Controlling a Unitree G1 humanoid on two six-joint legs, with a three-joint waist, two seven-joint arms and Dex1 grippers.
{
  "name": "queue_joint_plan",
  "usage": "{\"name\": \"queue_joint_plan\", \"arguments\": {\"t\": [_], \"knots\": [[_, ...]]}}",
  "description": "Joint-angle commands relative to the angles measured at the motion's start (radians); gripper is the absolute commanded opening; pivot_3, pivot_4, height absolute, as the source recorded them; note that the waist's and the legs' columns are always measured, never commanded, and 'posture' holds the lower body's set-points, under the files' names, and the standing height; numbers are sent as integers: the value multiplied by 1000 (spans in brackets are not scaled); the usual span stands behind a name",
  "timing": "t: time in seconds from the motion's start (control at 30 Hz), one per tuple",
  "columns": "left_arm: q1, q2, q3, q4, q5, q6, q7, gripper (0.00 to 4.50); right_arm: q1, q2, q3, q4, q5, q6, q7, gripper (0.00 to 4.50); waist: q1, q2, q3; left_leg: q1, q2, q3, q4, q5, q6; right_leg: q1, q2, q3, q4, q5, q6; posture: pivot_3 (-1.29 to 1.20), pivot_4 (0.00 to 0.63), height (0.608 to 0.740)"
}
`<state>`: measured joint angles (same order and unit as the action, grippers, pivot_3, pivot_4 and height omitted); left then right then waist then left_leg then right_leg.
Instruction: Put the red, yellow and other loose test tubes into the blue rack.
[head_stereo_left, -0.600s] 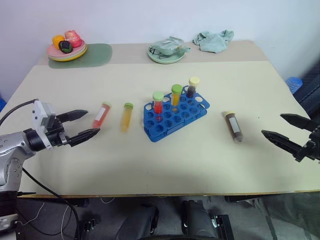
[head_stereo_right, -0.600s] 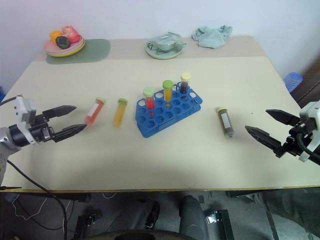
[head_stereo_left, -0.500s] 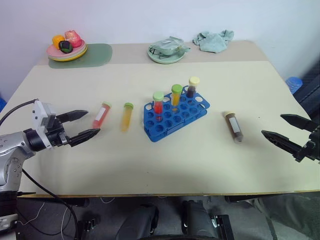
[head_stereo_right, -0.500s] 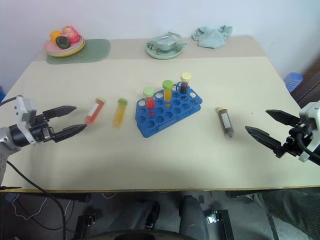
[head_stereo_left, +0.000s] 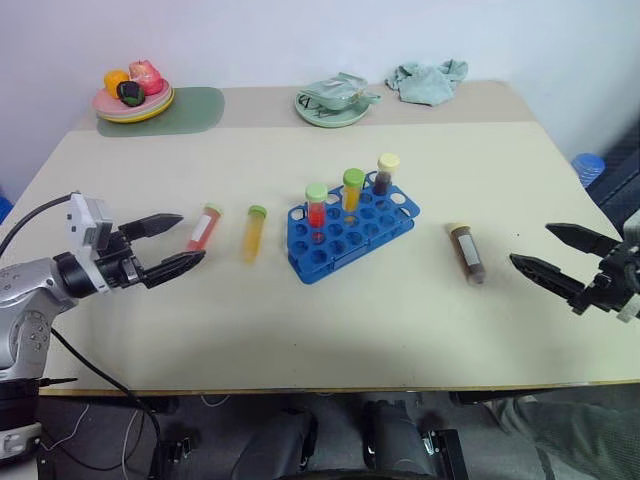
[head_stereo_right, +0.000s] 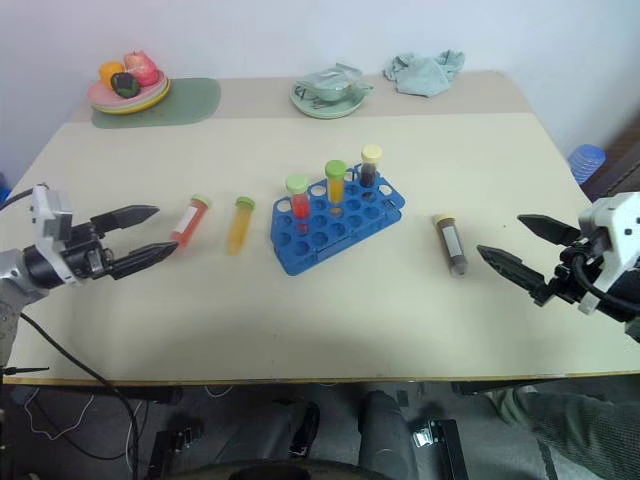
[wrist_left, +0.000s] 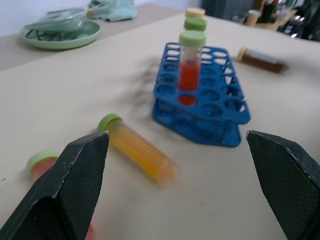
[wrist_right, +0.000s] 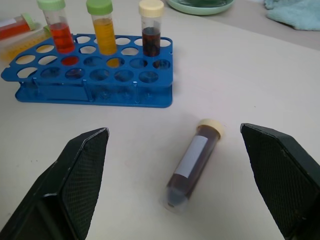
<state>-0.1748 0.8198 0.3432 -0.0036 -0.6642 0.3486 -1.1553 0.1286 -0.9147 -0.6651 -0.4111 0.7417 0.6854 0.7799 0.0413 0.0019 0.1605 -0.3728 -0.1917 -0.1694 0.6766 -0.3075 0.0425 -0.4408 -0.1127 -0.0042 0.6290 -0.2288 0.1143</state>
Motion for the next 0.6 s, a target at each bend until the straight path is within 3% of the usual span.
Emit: {"name": "queue_joint_plan", "arguments": {"t": [0.03, 0.17, 0.3, 0.47, 0.6], "knots": [[-34, 1, 9, -42, -56, 33, -34, 4489, -54, -16, 12, -29, -29, 37, -92, 4348, 0, 0, 0, 0, 0, 0, 0, 0, 0, 0, 0, 0, 0, 0, 0, 0, 150, 740], [-90, -15, -25, -80, -128, 101, -79, 4489, -210, -53, 98, 22, 9, 205, -192, 4348, -2, 0, 0, 0, 0, 0, 0, 0, 0, 0, 0, 0, 0, 0, 0, 0, 150, 740], [-149, -34, -89, -116, -110, 76, -131, 4489, -408, -73, 244, 105, 25, 393, -256, 4348, -3, 0, 0, -1, 0, 0, 0, 0, 0, -1, 0, 0, 0, 0, 0, 0, 150, 740], [-256, -49, -180, -131, -131, 118, -200, 4489, -694, -48, 388, 332, -11, 618, -317, 4348, -2, 0, 1, -2, 0, 1, 1, 0, 0, -2, 0, 0, 0, 0, 0, 0, 150, 740], [-312, -57, -255, -121, -86, 102, -251, 4489, -856, -25, 498, 526, -86, 651, -311, 4348, -1, 0, 1, -2, 0, 1, 1, 0, 0, -2, 0, 0, 0, 0, 0, 0, 150, 740]]}}
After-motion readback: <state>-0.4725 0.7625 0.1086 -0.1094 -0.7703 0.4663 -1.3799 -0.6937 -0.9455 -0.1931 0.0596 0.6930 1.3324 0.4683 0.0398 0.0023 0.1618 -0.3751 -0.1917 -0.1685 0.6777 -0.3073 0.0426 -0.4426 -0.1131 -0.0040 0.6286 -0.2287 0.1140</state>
